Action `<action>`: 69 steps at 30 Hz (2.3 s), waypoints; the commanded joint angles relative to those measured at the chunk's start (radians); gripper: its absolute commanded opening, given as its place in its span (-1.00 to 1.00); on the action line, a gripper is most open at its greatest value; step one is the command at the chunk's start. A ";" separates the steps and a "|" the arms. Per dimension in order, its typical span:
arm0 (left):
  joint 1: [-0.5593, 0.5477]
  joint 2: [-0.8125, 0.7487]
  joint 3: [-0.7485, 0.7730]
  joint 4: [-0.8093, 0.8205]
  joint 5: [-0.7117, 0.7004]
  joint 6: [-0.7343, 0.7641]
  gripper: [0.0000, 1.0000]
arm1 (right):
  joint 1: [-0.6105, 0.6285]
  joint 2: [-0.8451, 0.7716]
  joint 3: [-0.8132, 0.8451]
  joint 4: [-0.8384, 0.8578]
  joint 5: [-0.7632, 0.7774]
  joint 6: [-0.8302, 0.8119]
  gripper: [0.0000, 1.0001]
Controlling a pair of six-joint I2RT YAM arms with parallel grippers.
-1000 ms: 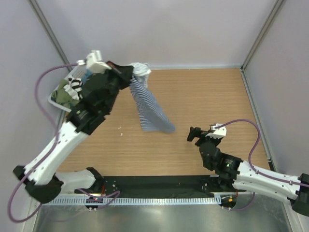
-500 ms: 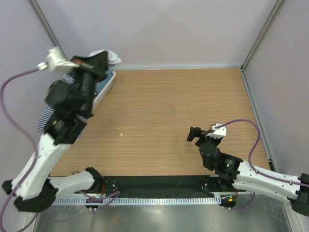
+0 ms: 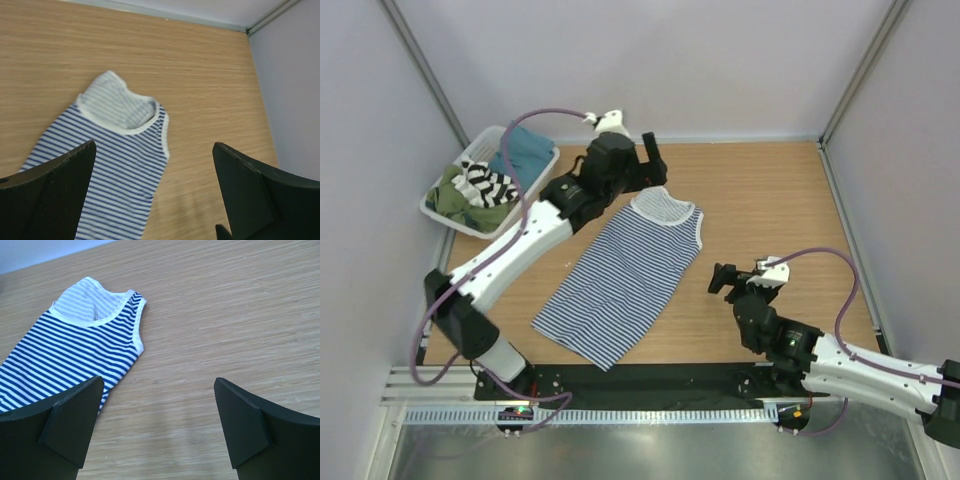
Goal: Fold and stack the tank tops
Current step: Move the tank top to the center of the board, then flatten the tank top out
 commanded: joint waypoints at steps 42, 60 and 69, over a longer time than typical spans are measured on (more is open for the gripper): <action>0.127 -0.495 -1.078 0.025 0.059 -0.073 0.84 | -0.576 1.170 0.739 -0.104 -0.813 -0.018 -0.39; 0.126 -0.197 -1.007 0.107 0.127 -0.011 -0.65 | -0.577 0.857 0.507 -0.021 -0.650 0.024 -0.98; 0.127 0.001 -0.687 0.031 0.119 0.070 -1.00 | -0.574 0.597 0.415 -0.122 -0.682 0.069 -0.98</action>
